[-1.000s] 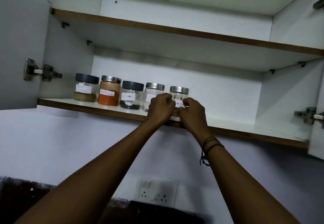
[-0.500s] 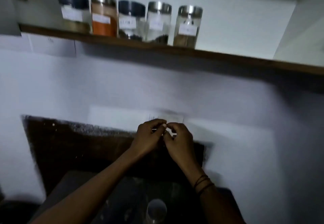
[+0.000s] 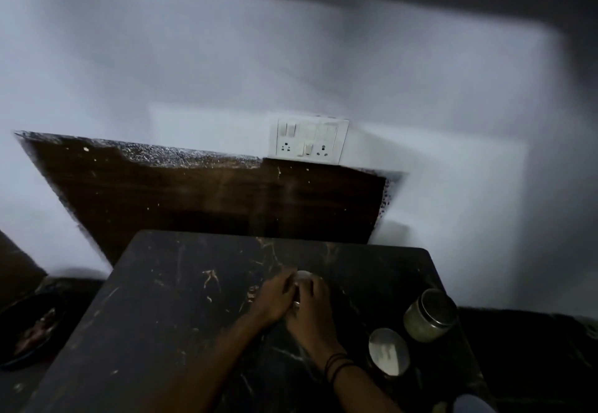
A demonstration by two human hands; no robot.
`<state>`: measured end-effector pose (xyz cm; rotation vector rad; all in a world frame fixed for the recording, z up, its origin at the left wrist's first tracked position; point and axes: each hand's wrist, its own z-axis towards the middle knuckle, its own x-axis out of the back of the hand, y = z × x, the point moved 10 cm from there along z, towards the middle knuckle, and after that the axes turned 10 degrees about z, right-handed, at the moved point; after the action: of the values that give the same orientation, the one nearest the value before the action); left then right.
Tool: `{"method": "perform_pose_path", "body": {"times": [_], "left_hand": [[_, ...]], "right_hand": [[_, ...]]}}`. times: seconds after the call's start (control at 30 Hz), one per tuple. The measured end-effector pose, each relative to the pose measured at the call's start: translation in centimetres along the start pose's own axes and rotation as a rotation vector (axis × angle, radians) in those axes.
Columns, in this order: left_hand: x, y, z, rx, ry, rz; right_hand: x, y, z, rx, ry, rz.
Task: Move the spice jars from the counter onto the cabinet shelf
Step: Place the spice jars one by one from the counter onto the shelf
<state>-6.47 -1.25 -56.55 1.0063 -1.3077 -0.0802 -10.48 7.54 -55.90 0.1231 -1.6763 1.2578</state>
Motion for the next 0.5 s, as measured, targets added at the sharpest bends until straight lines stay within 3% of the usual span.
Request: {"method": "perform_pose_path", "body": {"times": [0.33, 0.5], "left_hand": [[-2.1, -1.4, -0.8, 0.127, -0.044, -0.33], [0.0, -1.9, -2.0, 0.243, 0.095, -0.542]], "right_hand": [[-0.6, 2.8, -0.6, -0.113, 0.022, 0.223], [3.2, 1.9, -0.4, -0.101, 0.2, 0.444]]}}
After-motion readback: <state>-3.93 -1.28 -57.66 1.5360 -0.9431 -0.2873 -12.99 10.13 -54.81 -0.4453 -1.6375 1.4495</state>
